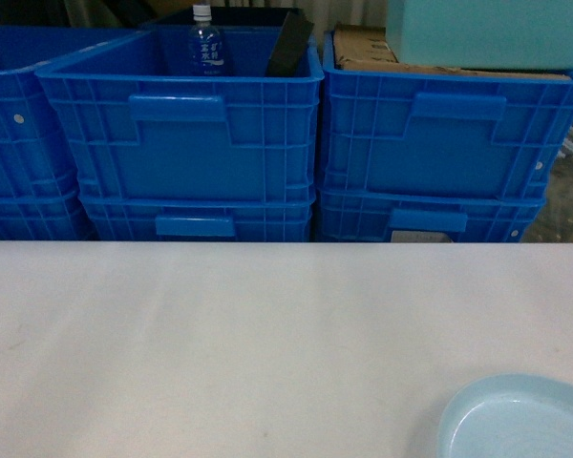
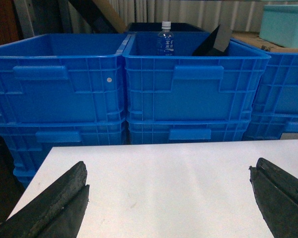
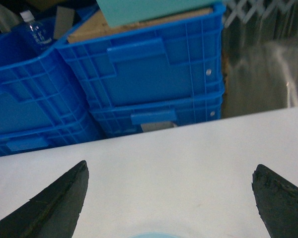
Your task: Place blue tray on left shelf second layer neatly
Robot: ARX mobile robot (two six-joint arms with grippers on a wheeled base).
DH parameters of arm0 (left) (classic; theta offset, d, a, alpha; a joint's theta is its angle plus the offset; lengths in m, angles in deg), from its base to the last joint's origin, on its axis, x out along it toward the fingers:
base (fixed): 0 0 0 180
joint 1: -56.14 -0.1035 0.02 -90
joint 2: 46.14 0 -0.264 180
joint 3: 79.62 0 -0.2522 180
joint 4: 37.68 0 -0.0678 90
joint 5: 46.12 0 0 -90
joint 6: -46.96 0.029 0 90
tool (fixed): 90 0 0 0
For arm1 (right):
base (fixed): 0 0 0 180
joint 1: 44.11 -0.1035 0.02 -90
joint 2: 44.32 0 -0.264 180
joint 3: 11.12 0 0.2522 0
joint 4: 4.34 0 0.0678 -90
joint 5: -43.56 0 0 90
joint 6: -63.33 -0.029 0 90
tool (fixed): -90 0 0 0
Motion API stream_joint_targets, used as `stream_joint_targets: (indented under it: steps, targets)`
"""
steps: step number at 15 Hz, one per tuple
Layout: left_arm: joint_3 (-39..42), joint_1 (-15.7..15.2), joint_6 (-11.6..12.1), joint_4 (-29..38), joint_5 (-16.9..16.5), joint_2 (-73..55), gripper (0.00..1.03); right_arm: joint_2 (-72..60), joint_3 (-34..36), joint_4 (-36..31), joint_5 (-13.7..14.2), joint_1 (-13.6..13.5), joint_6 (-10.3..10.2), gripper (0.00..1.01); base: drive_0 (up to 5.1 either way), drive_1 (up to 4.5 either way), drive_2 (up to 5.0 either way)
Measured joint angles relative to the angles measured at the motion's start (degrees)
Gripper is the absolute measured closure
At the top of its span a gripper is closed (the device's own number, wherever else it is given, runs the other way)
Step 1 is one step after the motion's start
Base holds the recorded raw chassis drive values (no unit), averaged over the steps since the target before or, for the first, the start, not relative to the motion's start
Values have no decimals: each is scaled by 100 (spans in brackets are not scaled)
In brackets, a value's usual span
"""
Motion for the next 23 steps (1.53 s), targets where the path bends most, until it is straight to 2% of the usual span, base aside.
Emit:
stream_joint_targets:
  steps: [1,3,4,6,8,9,11,12,15,18,21,23]
  targets:
    - [0,0,0,2,2,0,5,-984,-542,48,-361,236,-264,3,0,0,0]
    - [0,0,0,0,2,0,5,-2697,-1456,717,-1351,710,-782,3,0,0,0]
    - [0,0,0,0,0,0,5,-3394,-1816,962,-1611,938,-824,3,0,0,0]
    - [0,0,0,0,2,0,5,-3958,-2153,1368,-2083,1480,-662,3,0,0,0]
    - [0,0,0,2,0,0,5,-3971,-2168,1746,-2564,1792,-188,3,0,0,0]
    - [0,0,0,2,0,0,5,-3998,-2168,1912,-2699,1838,63,3,0,0,0]
    - [0,0,0,0,2,0,5,-4194,-2035,2059,-2809,1893,549,3,0,0,0]
    - [0,0,0,4,2,0,5,-4306,-1884,2059,-2830,1943,721,3,0,0,0]
    - [0,0,2,0,0,0,5,-4468,-1467,1840,-2931,2135,1029,3,0,0,0]
    - [0,0,0,2,2,0,5,-4509,-1182,1410,-3016,2109,1139,3,0,0,0]
    - [0,0,0,2,0,0,5,-4503,-898,1014,-3025,1690,1128,3,0,0,0]
    - [0,0,0,2,2,0,5,-4505,-807,857,-3008,1521,1060,3,0,0,0]
